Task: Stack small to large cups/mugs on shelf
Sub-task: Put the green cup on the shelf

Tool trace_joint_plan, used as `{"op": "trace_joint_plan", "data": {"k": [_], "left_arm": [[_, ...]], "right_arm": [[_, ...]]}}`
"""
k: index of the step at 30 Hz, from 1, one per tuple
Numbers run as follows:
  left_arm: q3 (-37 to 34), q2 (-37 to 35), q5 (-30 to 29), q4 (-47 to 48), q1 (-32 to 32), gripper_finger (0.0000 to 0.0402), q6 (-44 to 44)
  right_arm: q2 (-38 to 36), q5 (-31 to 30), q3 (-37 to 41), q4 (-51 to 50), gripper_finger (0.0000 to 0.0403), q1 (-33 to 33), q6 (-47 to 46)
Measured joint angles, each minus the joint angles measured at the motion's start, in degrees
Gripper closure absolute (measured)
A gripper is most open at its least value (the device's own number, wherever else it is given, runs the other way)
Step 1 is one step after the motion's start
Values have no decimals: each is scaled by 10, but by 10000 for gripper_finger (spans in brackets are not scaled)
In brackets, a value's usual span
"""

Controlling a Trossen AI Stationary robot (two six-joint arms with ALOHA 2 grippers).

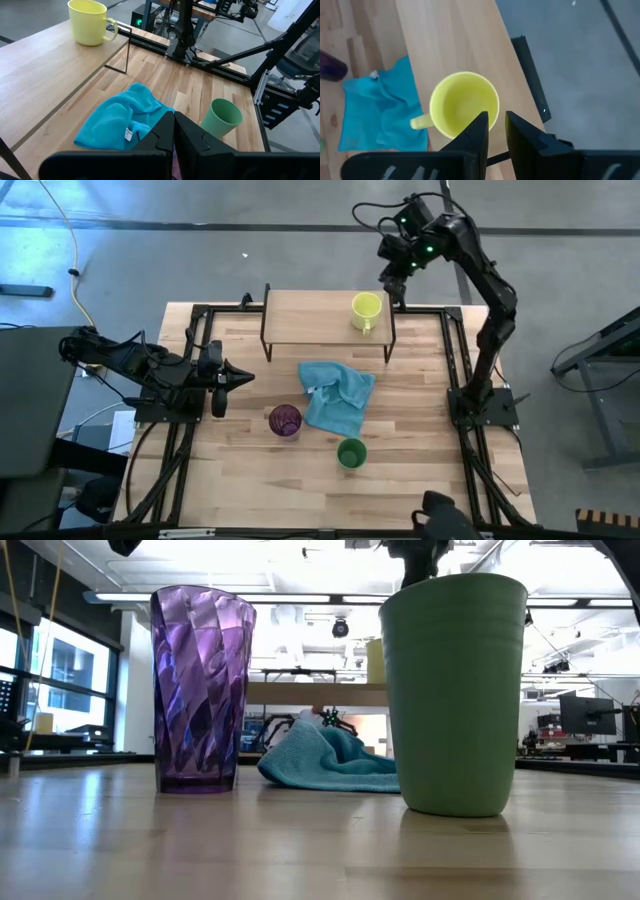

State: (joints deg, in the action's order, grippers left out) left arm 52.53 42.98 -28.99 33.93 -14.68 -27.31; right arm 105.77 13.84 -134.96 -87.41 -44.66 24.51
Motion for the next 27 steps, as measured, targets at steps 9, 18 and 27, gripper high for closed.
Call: {"op": "trace_joint_plan", "data": {"k": [9, 18, 27], "left_arm": [[0, 0, 0, 0, 0, 401, 0], [0, 0, -2, -14, 0, 401, 7], [0, 12, -6, -41, 0, 401, 20]], "right_arm": [[-51, 43, 0, 19, 345, 0, 10], [-97, 111, 0, 30, 345, 0, -1], [-133, 260, 0, 50, 354, 10, -2]]}}
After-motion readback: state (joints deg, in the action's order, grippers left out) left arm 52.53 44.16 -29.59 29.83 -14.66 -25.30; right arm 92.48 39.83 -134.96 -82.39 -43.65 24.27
